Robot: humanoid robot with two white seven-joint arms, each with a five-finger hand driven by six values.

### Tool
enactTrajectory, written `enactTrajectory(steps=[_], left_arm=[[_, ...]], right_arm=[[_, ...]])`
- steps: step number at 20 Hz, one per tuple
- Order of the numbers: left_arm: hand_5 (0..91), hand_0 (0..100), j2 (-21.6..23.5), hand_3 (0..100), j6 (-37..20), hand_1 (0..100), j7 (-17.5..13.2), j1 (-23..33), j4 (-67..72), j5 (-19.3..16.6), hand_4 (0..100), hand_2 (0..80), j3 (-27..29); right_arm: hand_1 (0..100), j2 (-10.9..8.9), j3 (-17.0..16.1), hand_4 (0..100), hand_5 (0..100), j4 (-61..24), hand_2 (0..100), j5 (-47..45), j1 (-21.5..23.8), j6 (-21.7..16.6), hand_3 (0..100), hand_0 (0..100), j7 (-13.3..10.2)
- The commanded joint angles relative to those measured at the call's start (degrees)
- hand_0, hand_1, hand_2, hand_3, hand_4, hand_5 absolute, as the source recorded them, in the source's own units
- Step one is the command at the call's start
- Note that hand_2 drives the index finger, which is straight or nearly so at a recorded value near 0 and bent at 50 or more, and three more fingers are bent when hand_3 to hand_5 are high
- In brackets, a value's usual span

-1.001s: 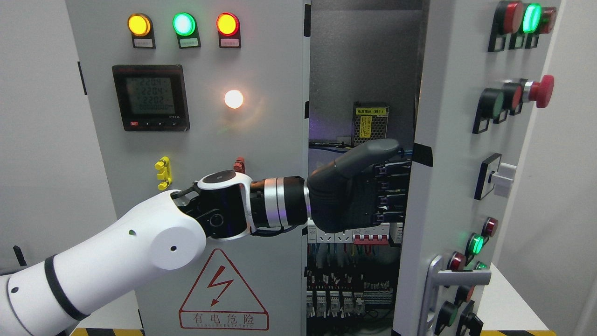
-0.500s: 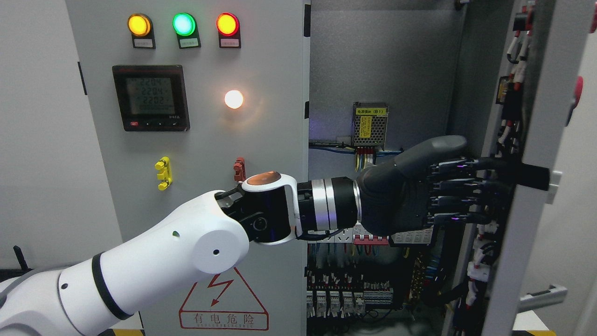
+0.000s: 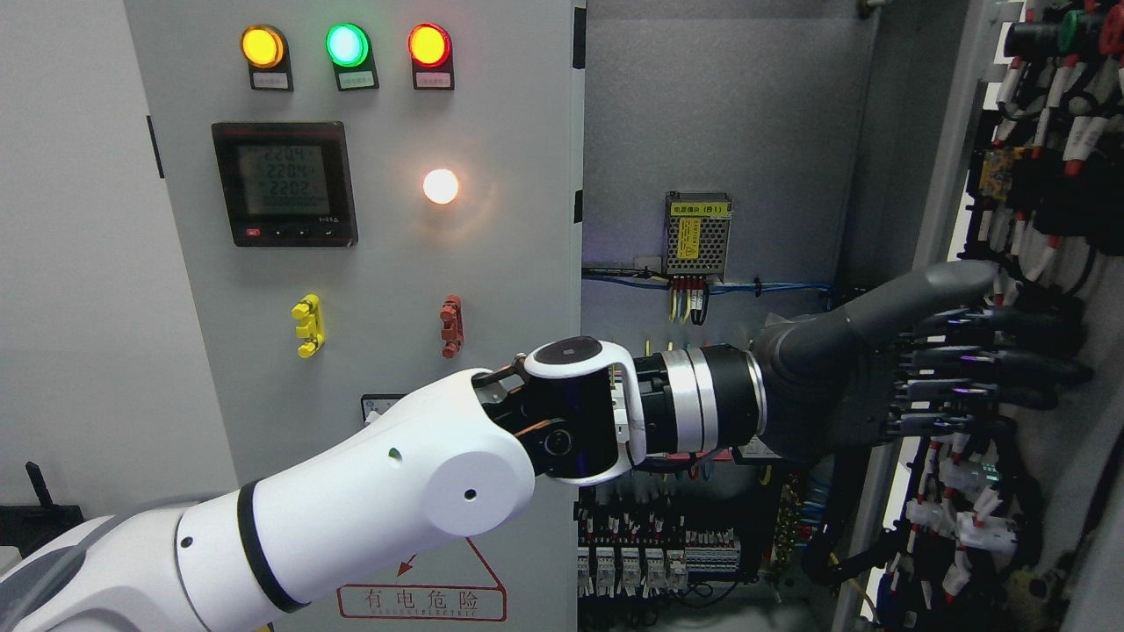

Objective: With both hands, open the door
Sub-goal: 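Push the push-button door away from the cabinet with the left hand, then extend the left arm to swing the push-button door fully open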

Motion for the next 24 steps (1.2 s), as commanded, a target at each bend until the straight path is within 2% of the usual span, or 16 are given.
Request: enactTrajectory(steps=[1,7,15,18,24], left_arm=[[0.0,12,-4.13,0,0.09,39,1.36,-0.37,-4.03,0.19,0,0.0,0.48],[0.0,12,-6.58,0,0.09,39,3.02,-1.96,-4.21,0.63,0,0.0,0.48],[0.0,12,-10.98,0,-0.52,39,9.0,-3.89,-3.86,0.89,0,0.0,-0.13],[0.0,12,-10.98,0,-0.61,39,9.53,-4.07,-3.77,2.47,0,0.0,-0.4],[0.0,12,-11.51,0,-1.66,39,10.06,-4.16,-3.77,3.18,0,0.0,-1.71]], right_arm=[[39,-0.01,1.76,0,0,0.0,0,-0.01,0.0,0.05,0,12,0.01],[39,-0.01,1.76,0,0,0.0,0,-0.01,0.0,0.05,0,12,0.01],[39,-0.01,1.76,0,0,0.0,0,-0.01,0.0,-0.04,0,12,0.01],[39,-0.01,1.76,0,0,0.0,0,-0.01,0.0,0.05,0,12,0.01],[39,-0.01,1.76,0,0,0.0,0,-0.01,0.0,0.05,0,12,0.01]])
